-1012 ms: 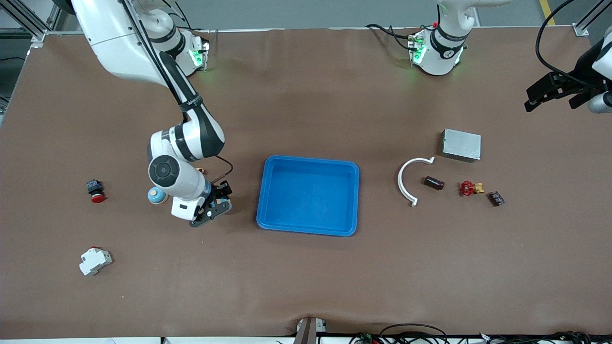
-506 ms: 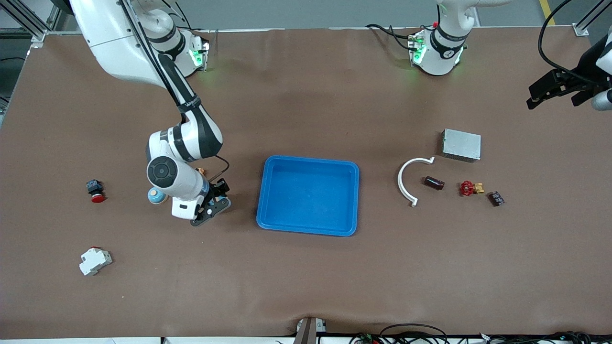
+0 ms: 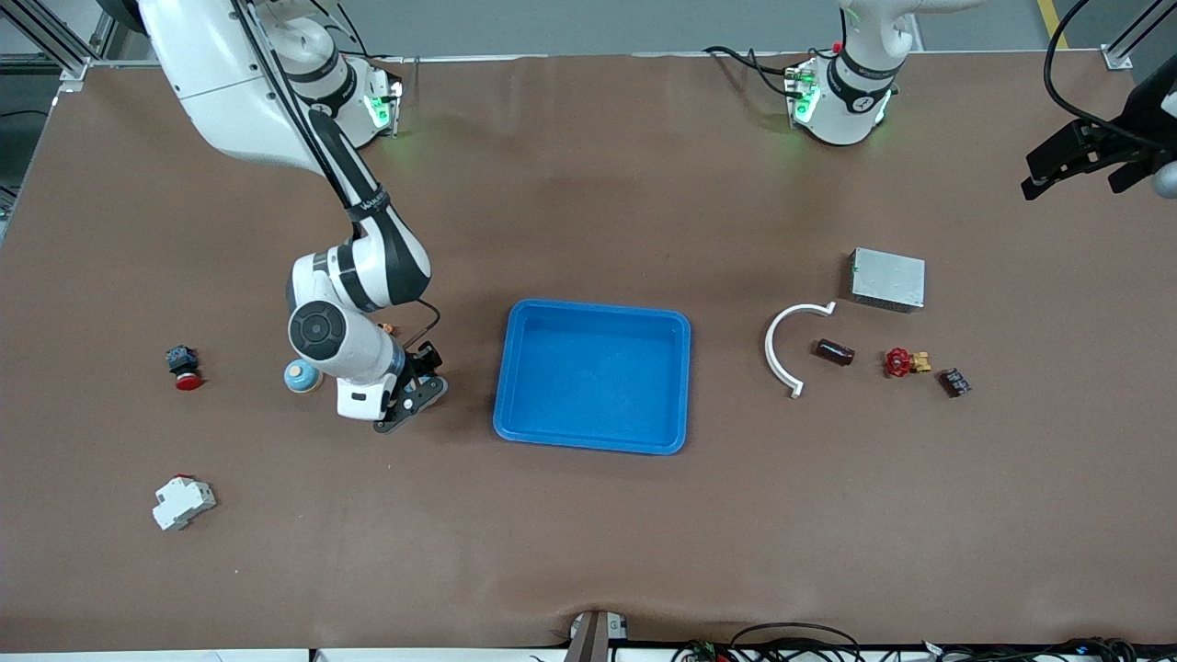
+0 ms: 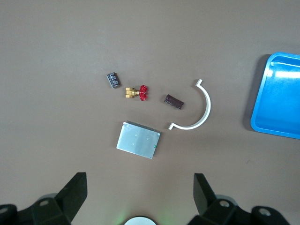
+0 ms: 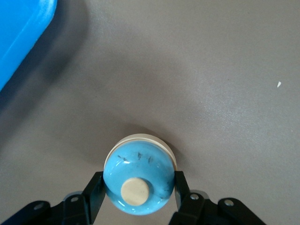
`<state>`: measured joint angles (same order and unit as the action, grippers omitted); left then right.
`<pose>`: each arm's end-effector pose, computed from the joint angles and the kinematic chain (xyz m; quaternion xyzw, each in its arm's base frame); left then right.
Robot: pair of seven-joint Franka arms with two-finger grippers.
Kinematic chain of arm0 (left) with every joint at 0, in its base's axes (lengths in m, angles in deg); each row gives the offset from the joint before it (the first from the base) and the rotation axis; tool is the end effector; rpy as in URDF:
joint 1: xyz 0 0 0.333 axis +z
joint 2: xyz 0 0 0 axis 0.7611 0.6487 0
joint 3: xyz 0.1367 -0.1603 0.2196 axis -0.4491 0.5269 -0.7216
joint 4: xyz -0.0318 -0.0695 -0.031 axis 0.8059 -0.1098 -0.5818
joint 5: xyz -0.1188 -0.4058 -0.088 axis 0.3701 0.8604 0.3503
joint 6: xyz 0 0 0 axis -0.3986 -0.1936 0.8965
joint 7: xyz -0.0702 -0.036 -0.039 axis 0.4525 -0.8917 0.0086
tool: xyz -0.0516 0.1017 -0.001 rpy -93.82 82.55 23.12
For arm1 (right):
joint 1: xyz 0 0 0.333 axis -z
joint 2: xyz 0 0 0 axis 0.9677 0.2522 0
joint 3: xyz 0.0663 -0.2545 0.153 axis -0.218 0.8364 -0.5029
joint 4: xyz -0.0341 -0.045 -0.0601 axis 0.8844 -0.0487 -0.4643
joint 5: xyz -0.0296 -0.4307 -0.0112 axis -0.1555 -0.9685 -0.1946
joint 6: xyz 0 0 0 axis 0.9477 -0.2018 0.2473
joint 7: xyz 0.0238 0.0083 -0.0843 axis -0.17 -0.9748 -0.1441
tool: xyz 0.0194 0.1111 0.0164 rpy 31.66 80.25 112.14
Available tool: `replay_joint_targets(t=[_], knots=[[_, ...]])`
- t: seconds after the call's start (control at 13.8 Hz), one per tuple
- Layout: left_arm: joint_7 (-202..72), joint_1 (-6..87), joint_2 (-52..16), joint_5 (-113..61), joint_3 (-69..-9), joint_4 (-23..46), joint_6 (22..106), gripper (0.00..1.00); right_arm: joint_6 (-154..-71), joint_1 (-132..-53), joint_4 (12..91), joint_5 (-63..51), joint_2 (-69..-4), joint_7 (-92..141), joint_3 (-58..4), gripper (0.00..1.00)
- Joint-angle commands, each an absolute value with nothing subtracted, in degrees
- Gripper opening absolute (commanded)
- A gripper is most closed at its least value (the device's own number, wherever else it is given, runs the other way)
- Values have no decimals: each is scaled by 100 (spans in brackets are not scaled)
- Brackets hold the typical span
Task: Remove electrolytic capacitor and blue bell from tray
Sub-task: 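Lower the bell onto the table beside the red-capped button and open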
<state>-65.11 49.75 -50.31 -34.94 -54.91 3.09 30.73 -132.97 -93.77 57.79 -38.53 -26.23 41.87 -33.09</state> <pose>0.5485 -0.0206 0.6515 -0.9994 -0.0348 0.0044 0.0040 0.6253 0.2161 0.1592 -0.9450 -0.3249 0.0224 0.0292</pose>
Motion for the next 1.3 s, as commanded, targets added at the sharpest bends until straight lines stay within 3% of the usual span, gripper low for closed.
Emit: replay_joint_targets(t=[0.0, 0.29, 0.36, 0.43, 0.51, 0.58, 0.72, 1.01, 1.23], knots=[[-6516, 5017, -5085, -3485, -5488, 285, 2996, 100, -13416, -9262, 5862, -3775, -2641, 4440, -3398, 4], [-6525, 5026, -5067, -3485, -5488, 320, 3004, 100, -13416, -9271, 5862, -3775, -2641, 4485, -3398, 7], [-6524, 5026, -5041, -3511, -5497, 320, 3005, 100, -13416, -9271, 5862, -3775, -2641, 4485, -3398, 13], [-6524, 5026, -5041, -3642, -5489, 346, 3022, 100, -13399, -9271, 5853, -3775, -2641, 4476, -3398, 40], [-6524, 5026, -5050, -3730, -5471, 355, 3013, 100, -13355, -9279, 5844, -3775, -2641, 4450, -3398, 53], [-6524, 5026, -5050, -3731, -5471, 355, 3013, 100, -13346, -9279, 5844, -3775, -2650, 4441, -3398, 75], [-6516, 5017, -5032, -3731, -5462, 355, 3048, 100, -13346, -9262, 5827, -3775, -2650, 4423, -3398, 100], [-6533, 5017, -5041, -3731, -5462, 346, 3057, 100, -13101, -9288, 5722, -3732, -2693, 4380, -3398, 100], [-6533, 5017, -5023, -3731, -5453, 355, 3057, 100, -12373, -9332, 5397, -3705, -2781, 3592, -3416, 100]])
